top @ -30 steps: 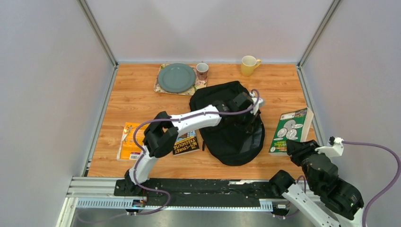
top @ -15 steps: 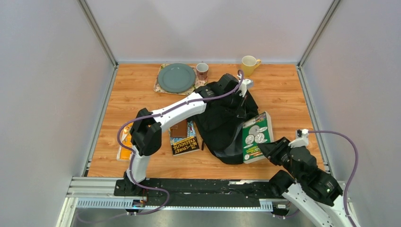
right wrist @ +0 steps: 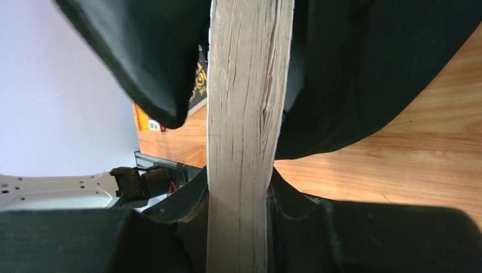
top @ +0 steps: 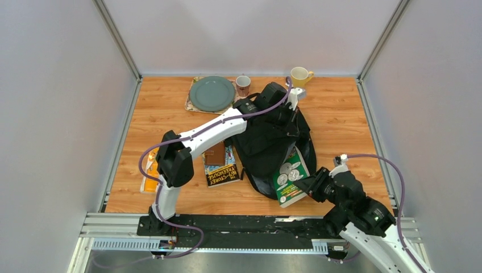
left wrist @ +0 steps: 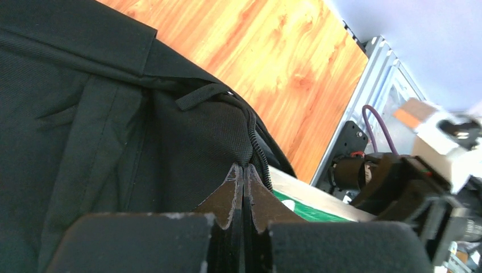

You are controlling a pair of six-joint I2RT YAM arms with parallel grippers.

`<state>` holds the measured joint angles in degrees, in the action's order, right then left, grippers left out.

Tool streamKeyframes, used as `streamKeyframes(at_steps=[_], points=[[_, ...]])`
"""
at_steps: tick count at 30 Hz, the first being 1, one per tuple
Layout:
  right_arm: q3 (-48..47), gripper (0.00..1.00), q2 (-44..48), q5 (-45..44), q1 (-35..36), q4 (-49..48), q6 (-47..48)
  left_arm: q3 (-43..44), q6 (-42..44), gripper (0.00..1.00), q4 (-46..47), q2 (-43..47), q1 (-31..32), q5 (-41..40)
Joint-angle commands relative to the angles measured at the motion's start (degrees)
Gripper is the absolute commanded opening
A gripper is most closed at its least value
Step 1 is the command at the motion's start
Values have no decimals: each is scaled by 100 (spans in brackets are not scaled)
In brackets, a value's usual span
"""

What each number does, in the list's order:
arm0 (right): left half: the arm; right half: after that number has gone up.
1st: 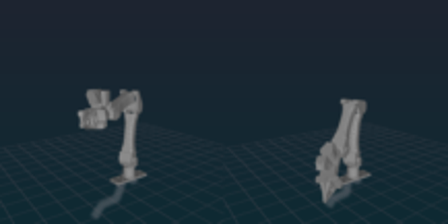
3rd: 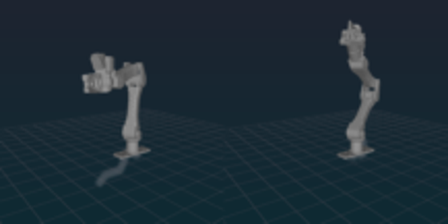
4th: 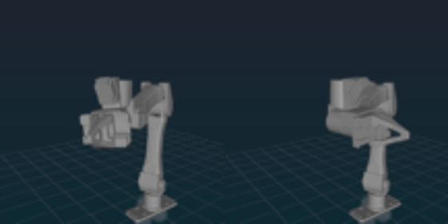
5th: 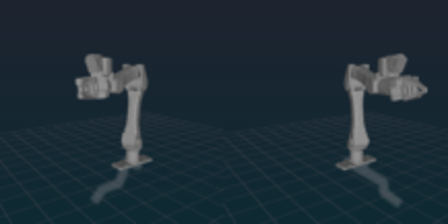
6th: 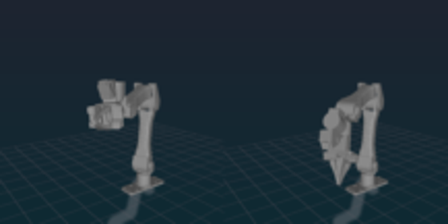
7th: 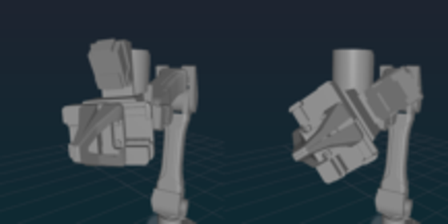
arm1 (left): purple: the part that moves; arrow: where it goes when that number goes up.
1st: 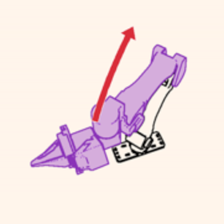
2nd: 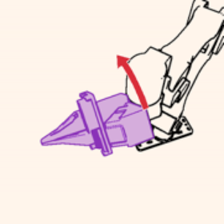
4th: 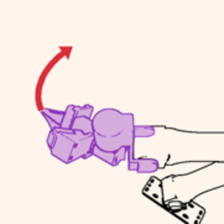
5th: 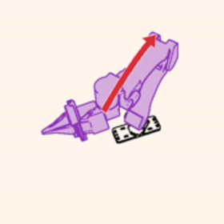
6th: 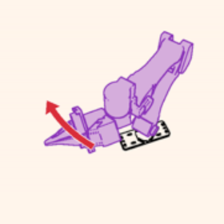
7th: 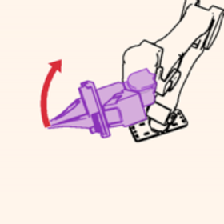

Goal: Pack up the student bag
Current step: Place the book in the student bag.

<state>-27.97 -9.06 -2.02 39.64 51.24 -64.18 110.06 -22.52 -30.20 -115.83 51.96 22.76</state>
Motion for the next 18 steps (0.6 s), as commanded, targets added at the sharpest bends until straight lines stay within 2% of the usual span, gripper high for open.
streamKeyframes(at_steps=[1, 2, 3, 4, 6, 10, 13, 18], points=[[212, 0, 124, 211, 18, -1141, -270, -185, -138, 5, 567, 307, 15, 430], [230, 0, 72, -15, 26, -1195, -279, -282, -138, 11, 576, 342, 15, 596], [239, 0, 36, -174, 26, -1274, -262, -405, -138, 25, 576, 394, 15, 667], [248, 0, -77, -237, 26, -1440, -235, -772, -103, 33, 672, 543, 24, 720], [300, 0, -227, -412, 26, -1547, -191, -1230, -68, 43, 804, 797, 68, 572], [458, 0, -553, -510, 18, -1871, -218, -2460, -7, 53, 1200, 1649, 103, 273], [599, 0, -571, -536, 9, -1995, -209, -3005, 247, 56, 1323, 2115, 147, 115], [661, 0, -448, -589, 0, -1995, -182, -3500, 617, 57, 1350, 2399, 288, -202]])
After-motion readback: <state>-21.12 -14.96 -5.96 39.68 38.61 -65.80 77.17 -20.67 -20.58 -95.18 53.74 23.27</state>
